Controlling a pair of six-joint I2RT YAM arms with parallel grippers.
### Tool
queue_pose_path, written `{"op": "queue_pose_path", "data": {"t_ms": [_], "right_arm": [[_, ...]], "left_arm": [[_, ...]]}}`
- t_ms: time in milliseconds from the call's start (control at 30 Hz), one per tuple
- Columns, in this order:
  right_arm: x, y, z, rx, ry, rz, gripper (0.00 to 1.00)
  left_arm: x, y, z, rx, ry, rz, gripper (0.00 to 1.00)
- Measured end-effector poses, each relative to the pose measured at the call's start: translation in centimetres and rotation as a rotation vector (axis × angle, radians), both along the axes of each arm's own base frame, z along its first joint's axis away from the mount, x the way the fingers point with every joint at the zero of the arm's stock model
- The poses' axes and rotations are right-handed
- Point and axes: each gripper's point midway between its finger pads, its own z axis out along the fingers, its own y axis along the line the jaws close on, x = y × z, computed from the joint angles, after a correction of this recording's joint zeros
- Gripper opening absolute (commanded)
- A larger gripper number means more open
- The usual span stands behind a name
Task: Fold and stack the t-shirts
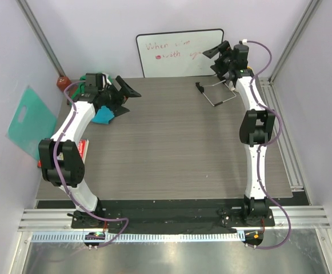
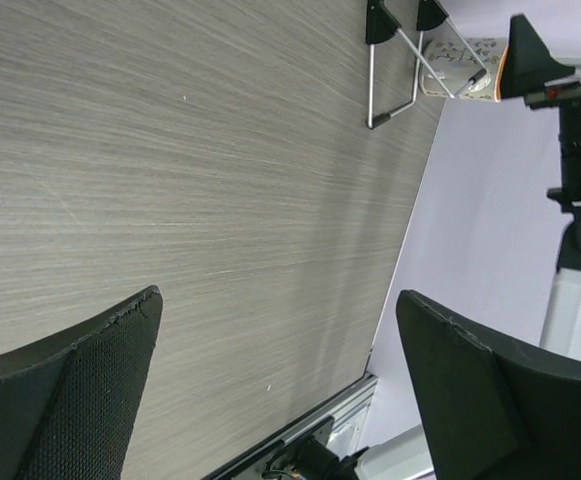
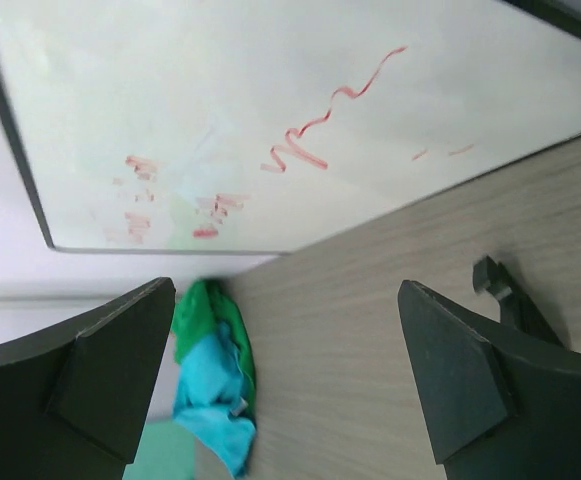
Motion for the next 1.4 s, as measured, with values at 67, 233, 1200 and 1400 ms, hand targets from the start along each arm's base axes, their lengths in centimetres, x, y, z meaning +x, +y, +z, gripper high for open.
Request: {"op": "queue_pose_path", "data": {"t_ms": [67, 233, 1200, 1400], "right_arm": [[1.1, -0.5, -0.6, 0.055, -0.010, -0.036, 1.00], [3.5, -2.1, -2.8, 0.169, -0.016, -0.133, 1.00], [7.7, -8.0, -0.2, 0.610, -0.263, -0.296, 0.98], [7.5, -6.7, -0.2, 0.627, -0.275, -0.247, 0.97]], "left_arm": [[-0.3, 0.0, -0.2, 0.000, 0.005, 0.000, 1.00], [-1.1, 0.1, -0.3, 0.002, 0.015, -0.003, 1.00], [-1.4, 1.6, 0.2, 0.033, -0.003, 0.029, 1.00], [-1.3, 1.9, 0.3, 0.045, -0.010, 0.042, 1.00]]}}
